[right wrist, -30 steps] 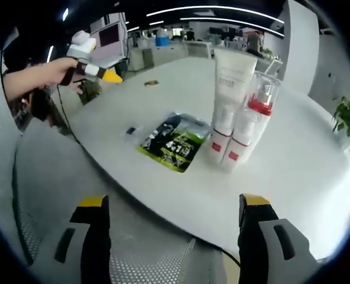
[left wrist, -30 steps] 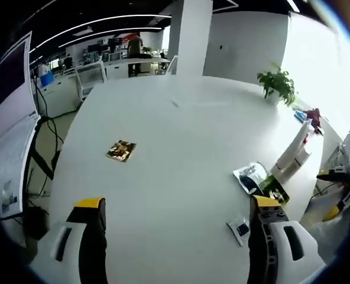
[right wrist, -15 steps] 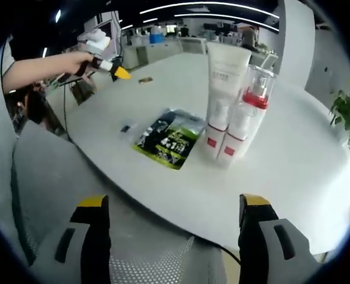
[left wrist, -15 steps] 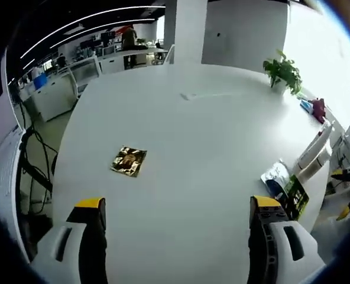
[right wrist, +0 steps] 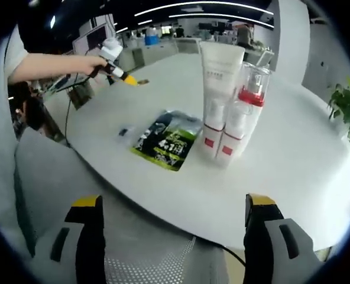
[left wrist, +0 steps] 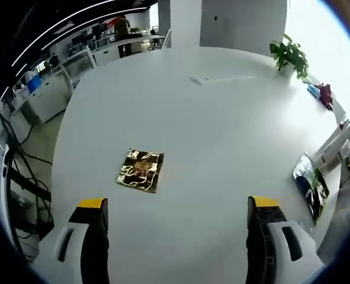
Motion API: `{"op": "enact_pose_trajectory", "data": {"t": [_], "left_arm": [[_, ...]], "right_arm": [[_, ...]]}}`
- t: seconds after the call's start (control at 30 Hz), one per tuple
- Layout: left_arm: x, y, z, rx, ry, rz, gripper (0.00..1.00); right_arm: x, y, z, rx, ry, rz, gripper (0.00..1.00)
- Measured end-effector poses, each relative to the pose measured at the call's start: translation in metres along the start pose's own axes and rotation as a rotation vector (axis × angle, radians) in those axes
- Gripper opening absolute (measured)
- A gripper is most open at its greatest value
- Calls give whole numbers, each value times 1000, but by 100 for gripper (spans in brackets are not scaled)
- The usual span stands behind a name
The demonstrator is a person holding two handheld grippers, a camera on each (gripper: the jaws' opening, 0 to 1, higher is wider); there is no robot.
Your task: Arrange the skincare products in the storage area until every visible bottle or jar stands upright without overlapping.
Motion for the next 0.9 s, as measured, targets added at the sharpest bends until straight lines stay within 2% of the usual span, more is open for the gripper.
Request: {"op": "enact_pose_trajectory", "data": {"t": [0.1, 0.17, 0.3, 0.37, 0.57, 0.7, 0.9], "left_arm": [[7, 7, 3, 4, 13, 6, 91], [20, 19, 9, 21, 24, 4, 90], [30, 23, 12, 53, 53, 1, 89], [42, 33, 18, 67, 70, -3, 89], [49, 34, 19, 102, 106, -28, 82], [59, 44, 22, 125, 143, -49, 78], [60, 41, 22, 152, 203, -70, 71]], "right_arm": [[-1, 0, 0, 11, -4, 3, 99], [-1, -1, 1, 18, -4, 1, 99], [-1, 0, 0, 18, -1, 0, 99], [-1, 0, 0, 18, 1, -3, 99], [-1, -2, 1, 38, -5, -11, 99], [-2, -3, 1, 42, -5, -15, 99], [-2, -5, 3, 65, -15, -26, 99]]}}
Point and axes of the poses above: the point that each gripper's makers call its tool centre point, and the gripper's own axes: x roughly forward along the fingers, y roughly to its left, z roughly out of its top, the point moved 2 cm from there along -x, roughly backward along the fingers, and after that the axes turned 6 degrees about x, right-handed, at the moved point
